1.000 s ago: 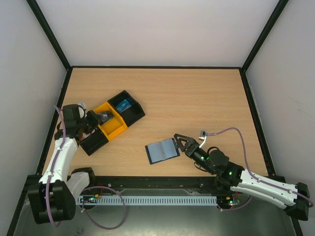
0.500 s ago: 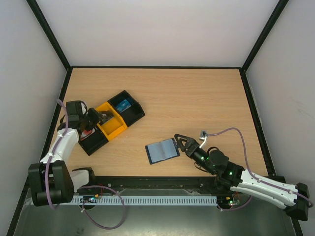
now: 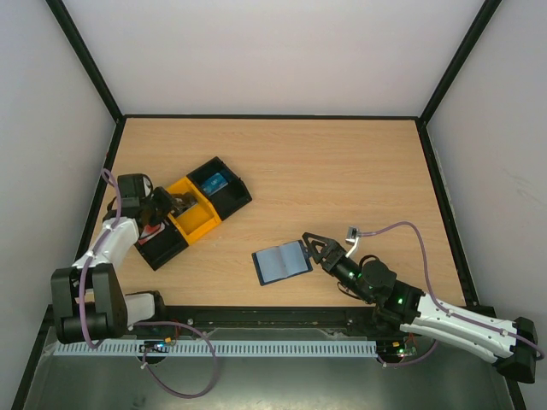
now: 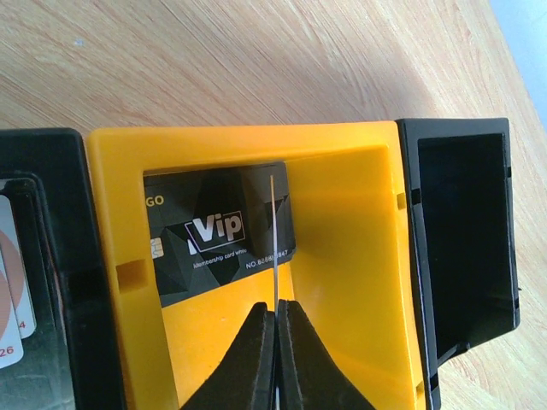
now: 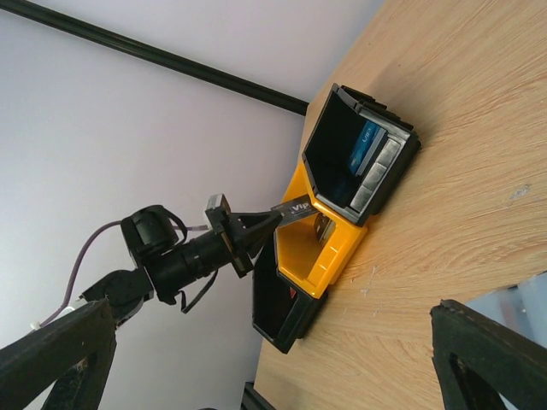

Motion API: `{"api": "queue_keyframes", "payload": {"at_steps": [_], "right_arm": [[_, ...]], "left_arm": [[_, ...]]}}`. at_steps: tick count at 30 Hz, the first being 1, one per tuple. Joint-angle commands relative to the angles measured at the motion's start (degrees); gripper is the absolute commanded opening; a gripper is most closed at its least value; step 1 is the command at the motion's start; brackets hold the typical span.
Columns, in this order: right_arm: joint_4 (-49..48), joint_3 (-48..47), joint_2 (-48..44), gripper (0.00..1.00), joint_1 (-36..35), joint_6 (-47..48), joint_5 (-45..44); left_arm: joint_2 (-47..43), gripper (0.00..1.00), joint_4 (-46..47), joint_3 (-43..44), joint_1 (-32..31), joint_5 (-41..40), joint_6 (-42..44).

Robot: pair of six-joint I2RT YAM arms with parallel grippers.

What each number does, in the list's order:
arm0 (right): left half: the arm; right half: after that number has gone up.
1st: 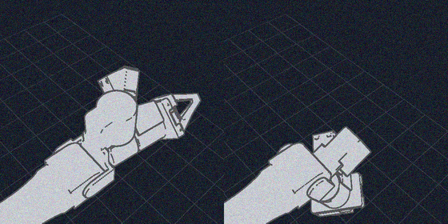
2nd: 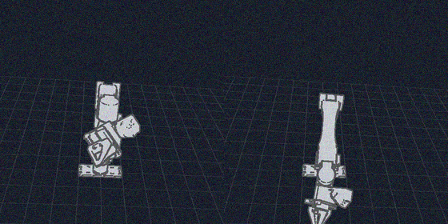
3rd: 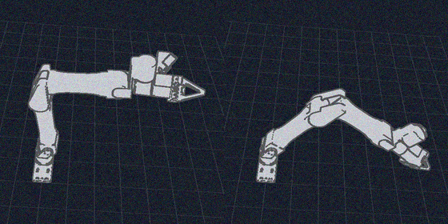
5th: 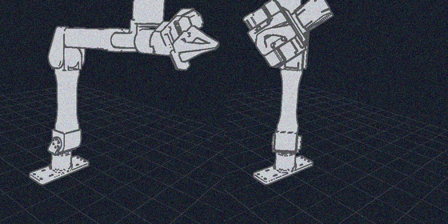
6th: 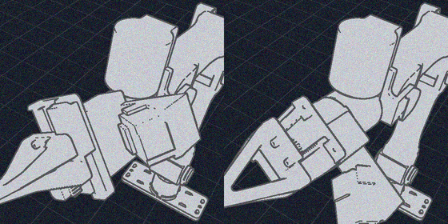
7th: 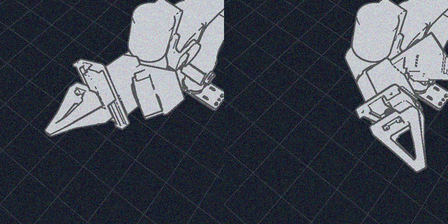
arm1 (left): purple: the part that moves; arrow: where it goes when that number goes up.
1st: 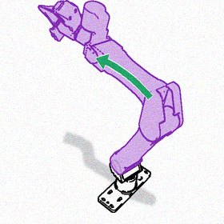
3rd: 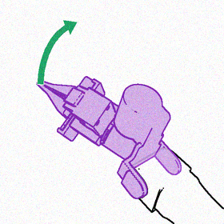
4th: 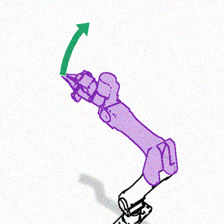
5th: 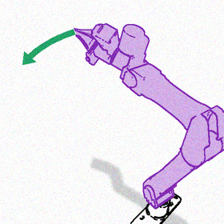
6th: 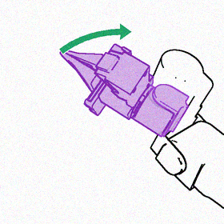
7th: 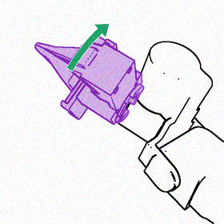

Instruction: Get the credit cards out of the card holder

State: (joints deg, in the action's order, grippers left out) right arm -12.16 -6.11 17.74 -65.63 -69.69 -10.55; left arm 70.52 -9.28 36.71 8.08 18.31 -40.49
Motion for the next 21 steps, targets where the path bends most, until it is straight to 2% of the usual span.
{"api": "queue_keyframes", "payload": {"at_steps": [1,11,21], "right_arm": [[0.31,0.11,0.03,0.98,-0.06,-0.6,-1.5],[1.06,-0.32,-0.06,0.98,-0.11,-1.0,-1.44],[1.8,-0.08,-0.46,0.98,-0.05,-2.2,-1.66]], "left_arm": [[0.53,0.03,2.7,1.34,0.36,-1.54,0.54],[2.43,0.04,4.28,0.5,0.35,-2.1,0.79],[4.33,0.11,4.35,0.94,0.36,-2.32,1.59]]}}
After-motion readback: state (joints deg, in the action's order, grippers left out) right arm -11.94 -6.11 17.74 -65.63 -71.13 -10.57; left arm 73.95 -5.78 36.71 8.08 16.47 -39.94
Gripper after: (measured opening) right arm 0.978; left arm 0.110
